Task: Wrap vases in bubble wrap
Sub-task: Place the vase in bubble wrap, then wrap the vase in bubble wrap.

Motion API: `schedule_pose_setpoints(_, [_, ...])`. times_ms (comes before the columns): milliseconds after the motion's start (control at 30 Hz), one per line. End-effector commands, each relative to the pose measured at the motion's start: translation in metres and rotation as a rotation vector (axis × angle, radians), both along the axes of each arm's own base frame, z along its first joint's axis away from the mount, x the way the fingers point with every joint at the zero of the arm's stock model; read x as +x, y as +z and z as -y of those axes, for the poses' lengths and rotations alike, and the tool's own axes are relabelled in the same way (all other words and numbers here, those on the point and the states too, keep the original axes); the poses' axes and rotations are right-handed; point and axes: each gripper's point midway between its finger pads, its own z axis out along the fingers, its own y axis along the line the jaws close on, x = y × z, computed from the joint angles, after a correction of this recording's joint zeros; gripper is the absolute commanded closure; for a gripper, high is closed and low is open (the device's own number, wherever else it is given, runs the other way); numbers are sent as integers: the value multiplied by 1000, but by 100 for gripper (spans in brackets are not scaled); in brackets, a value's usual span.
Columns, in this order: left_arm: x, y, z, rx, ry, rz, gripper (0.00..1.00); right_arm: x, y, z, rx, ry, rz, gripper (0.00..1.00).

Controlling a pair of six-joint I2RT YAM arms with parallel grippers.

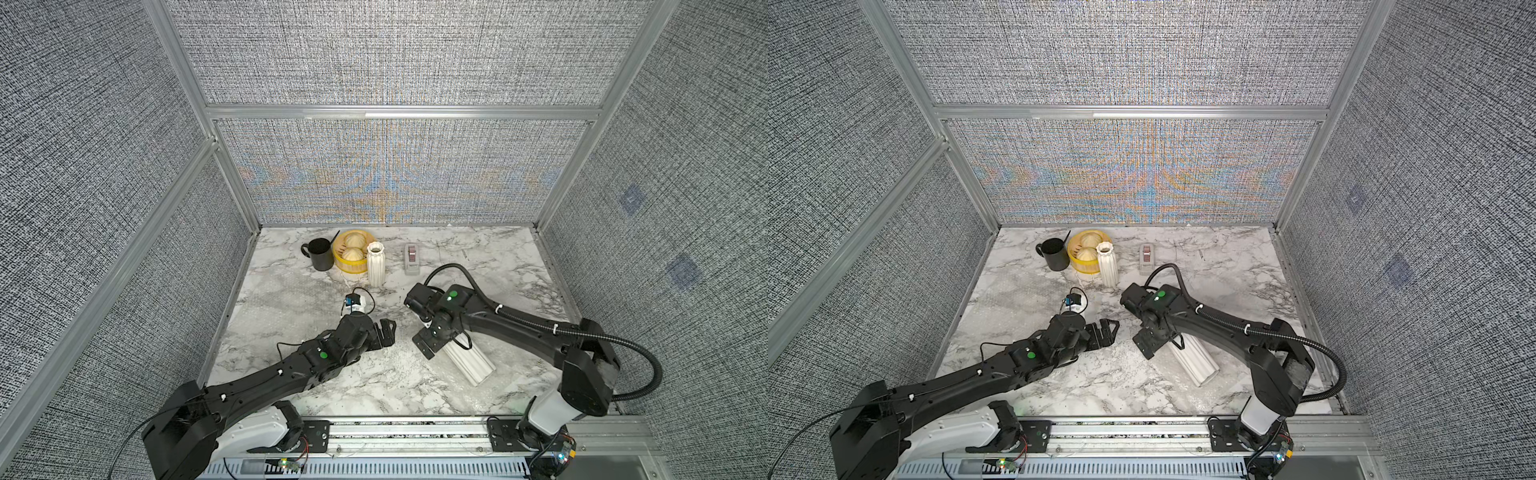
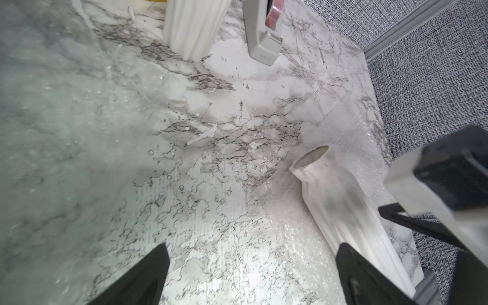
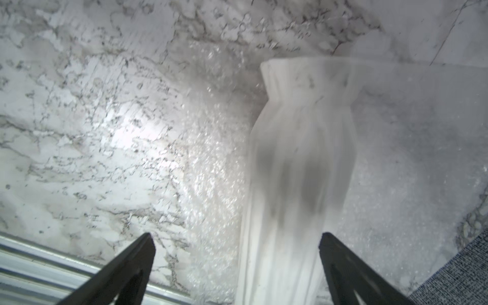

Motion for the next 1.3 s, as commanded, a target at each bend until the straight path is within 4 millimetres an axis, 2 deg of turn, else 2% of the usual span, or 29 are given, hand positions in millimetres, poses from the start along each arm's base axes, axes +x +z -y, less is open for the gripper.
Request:
schedule_pose_setpoints(0, [-3, -7, -14, 15, 54, -19, 1, -20, -6, 1, -54, -77, 41, 5])
schedule_pose_setpoints(100, [-6, -12, -19, 10, 67, -30, 1, -34, -29, -6, -55, -87, 24, 14])
schedule_pose_setpoints(200, [-7, -12, -18, 2, 65, -32, 1, -36, -48, -13, -47, -94, 17, 22])
schedule_pose_setpoints(400, [-6, -12, -13, -3, 54, -38, 1, -37, -75, -8, -98, -87, 7, 41])
schedule_pose_setpoints(500, [-4, -12, -10, -3, 50, -42, 1, -36, -82, -1, -123, -92, 15, 46])
schedule_pose_setpoints(733, [-2, -14, -5, 4, 43, -52, 1, -26, -90, 9, -180, -89, 42, 53])
schedule_pose_setpoints(867, [0, -15, -5, 0, 55, -52, 1, -19, -90, 15, -204, -83, 75, 61])
schedule_pose_setpoints(1200, [3, -13, -5, 10, 64, -48, 1, -7, -83, 4, -162, -57, 101, 82])
schedule_pose_setpoints(1267, [3, -12, -6, 11, 66, -44, 1, -7, -78, -2, -135, -48, 100, 90])
